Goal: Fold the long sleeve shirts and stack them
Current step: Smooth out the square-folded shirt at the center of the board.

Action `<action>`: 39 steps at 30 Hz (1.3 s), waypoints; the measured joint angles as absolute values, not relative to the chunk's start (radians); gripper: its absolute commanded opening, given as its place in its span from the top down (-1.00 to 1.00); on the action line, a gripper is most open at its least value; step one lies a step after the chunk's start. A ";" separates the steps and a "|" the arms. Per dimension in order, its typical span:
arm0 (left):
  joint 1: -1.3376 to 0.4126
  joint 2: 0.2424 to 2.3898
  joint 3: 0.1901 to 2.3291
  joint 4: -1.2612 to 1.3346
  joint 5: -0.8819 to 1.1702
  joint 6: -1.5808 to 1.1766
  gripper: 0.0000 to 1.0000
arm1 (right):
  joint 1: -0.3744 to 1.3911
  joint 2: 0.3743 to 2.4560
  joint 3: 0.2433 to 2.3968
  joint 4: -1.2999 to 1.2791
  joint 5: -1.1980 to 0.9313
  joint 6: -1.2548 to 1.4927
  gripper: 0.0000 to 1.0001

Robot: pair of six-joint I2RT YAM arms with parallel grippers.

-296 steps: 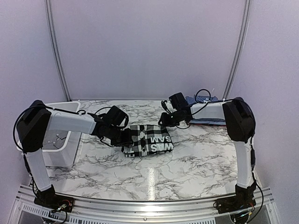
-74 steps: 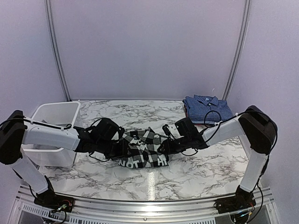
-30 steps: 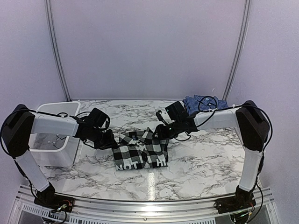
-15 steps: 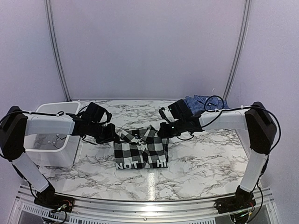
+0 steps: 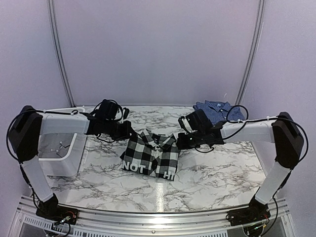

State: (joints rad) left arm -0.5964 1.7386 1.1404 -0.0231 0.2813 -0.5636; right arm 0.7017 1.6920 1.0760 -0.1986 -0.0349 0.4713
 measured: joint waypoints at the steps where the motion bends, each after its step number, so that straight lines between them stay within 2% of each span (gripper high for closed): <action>1: -0.593 1.773 1.150 -0.020 0.280 -0.561 0.54 | 0.697 1.699 1.061 -0.196 -0.035 0.474 0.96; 2: -0.589 1.806 1.156 -0.019 0.279 -0.560 0.32 | 0.692 1.710 1.049 -0.192 -0.035 0.477 0.95; 4: -0.580 1.862 1.157 -0.020 0.277 -0.561 0.08 | 0.677 1.738 1.035 -0.186 -0.036 0.479 0.87; 6: -0.574 1.893 1.154 -0.028 0.268 -0.562 -0.20 | 0.666 1.763 1.031 -0.184 -0.038 0.481 0.65; 9: -0.569 1.884 1.147 -0.029 0.250 -0.559 -0.36 | 0.657 1.768 1.027 -0.184 -0.039 0.480 0.36; 12: -0.566 1.828 1.122 -0.024 0.228 -0.562 -0.42 | 0.658 1.754 1.026 -0.182 -0.038 0.479 0.25; 16: -0.563 1.710 1.053 -0.017 0.207 -0.577 -0.36 | 0.658 1.705 1.014 -0.180 -0.039 0.481 0.12; 20: -0.562 1.634 0.967 0.008 0.191 -0.603 -0.14 | 0.658 1.677 1.000 -0.165 -0.058 0.490 0.10; 32: -0.569 1.639 0.851 0.039 0.194 -0.666 0.29 | 0.658 1.689 0.964 -0.112 -0.119 0.514 0.11; 37: -0.579 1.640 0.823 0.060 0.210 -0.693 0.36 | 0.658 1.692 0.950 -0.100 -0.126 0.524 0.11; 39: -0.587 1.641 0.809 0.063 0.215 -0.702 0.45 | 0.658 1.696 0.947 -0.096 -0.128 0.524 0.12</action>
State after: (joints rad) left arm -0.5873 1.6409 0.8085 0.0631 0.2153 -0.7025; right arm 0.6579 1.6958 0.9470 -0.0956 -0.1284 0.5243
